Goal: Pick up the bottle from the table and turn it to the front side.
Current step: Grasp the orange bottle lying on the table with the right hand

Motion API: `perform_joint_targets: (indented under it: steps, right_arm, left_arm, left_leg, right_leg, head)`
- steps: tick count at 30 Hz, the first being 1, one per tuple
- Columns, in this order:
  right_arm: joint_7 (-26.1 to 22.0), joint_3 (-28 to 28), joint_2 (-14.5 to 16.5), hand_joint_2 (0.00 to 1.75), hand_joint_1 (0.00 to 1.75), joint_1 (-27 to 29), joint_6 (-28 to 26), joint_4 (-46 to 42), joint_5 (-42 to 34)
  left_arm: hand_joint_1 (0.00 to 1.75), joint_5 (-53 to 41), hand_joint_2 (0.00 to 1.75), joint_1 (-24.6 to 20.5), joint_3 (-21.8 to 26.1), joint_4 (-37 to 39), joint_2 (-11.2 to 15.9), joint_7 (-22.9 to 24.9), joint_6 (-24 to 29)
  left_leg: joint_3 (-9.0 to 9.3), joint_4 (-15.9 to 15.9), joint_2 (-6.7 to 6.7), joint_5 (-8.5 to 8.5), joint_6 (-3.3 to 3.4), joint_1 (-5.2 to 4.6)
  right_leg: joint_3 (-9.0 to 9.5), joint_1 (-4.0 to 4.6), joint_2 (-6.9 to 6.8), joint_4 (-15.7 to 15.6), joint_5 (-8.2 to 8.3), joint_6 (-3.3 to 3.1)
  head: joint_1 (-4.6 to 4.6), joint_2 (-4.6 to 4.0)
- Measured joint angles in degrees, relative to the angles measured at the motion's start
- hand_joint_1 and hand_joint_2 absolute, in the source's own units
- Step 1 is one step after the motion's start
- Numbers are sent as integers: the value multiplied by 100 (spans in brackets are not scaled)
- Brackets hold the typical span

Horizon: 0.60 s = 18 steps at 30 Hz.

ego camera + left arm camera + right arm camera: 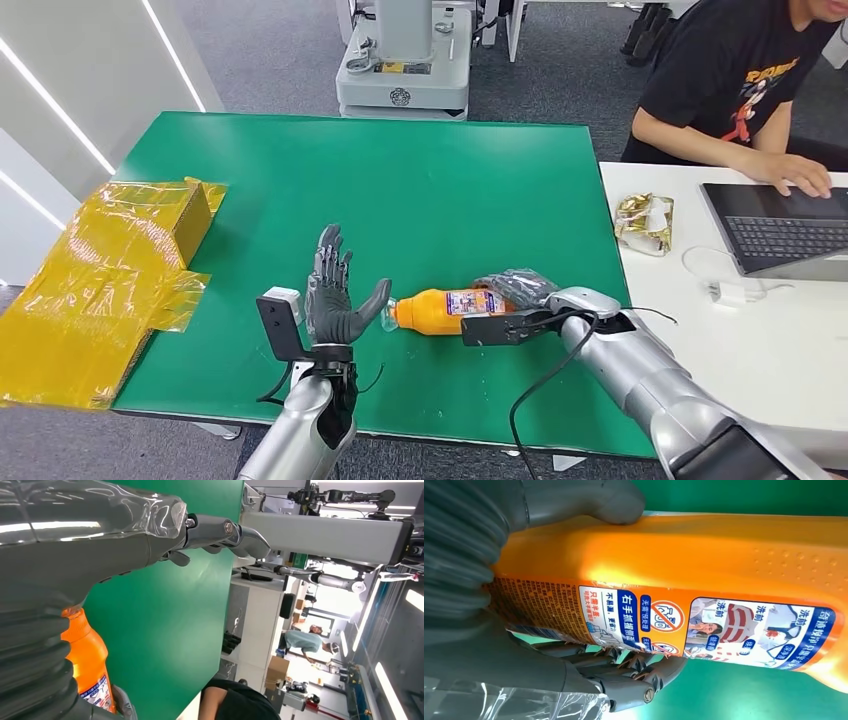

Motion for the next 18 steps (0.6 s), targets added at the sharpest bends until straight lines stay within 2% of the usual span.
perform_joint_targets:
  steps: [3, 7, 9, 12, 14, 16, 18]
  right_arm:
    - [136, 1, 69, 175, 175, 68, -527, -1, 6]
    - [376, -44, 187, 175, 175, 261, -1581, -79, -41]
    - [491, -165, 262, 175, 175, 411, -2302, -205, -162]
    - [793, -479, 395, 175, 175, 680, -3854, -486, -122]
    - [834, -698, 470, 175, 175, 858, -4624, -695, -30]
    - [625, -1012, 551, 175, 175, 1147, -4893, -1012, 214]
    - [241, -1500, 689, 175, 175, 1557, -4936, -1440, 691]
  left_arm:
    - [0, -19, 175, 67, 10, -67, 1, 8, 47]
    - [0, -64, 175, 177, 31, -175, 2, 12, 126]
    - [0, -97, 175, 224, 49, -238, 1, 21, 191]
    - [0, -161, 175, 271, 70, -307, -2, 71, 305]
    - [0, -203, 175, 281, 74, -313, -7, 100, 355]
    - [0, -226, 175, 283, 75, -313, -13, 105, 393]
    - [0, -233, 175, 284, 76, -313, -15, 95, 429]
  left_leg:
    - [-1, 0, 0, 0, 0, 0]
    - [-7, -1, -3, 2, 2, 2]
    - [-10, -1, -2, 2, 2, 2]
    - [-19, -1, -5, 2, 2, 2]
    - [-23, -2, -6, 1, 2, 2]
    - [-25, -3, -6, 1, 2, 2]
    - [-30, -3, -6, 1, 2, 2]
  right_leg:
    - [-1, 0, 1, 1, 0, -1]
    - [-5, 1, -3, 2, 0, -1]
    - [-9, 2, -2, 2, 0, -1]
    - [-19, 2, -6, 1, -1, 0]
    - [-22, 3, -8, 1, -1, 0]
    - [-22, 3, -7, 0, -1, 0]
    - [-25, 4, -8, 0, -1, 0]
  head:
    - [0, 0]
    - [0, 0]
    - [0, 0]
    - [-1, 0]
    - [1, 0]
    - [1, 0]
    - [0, 0]
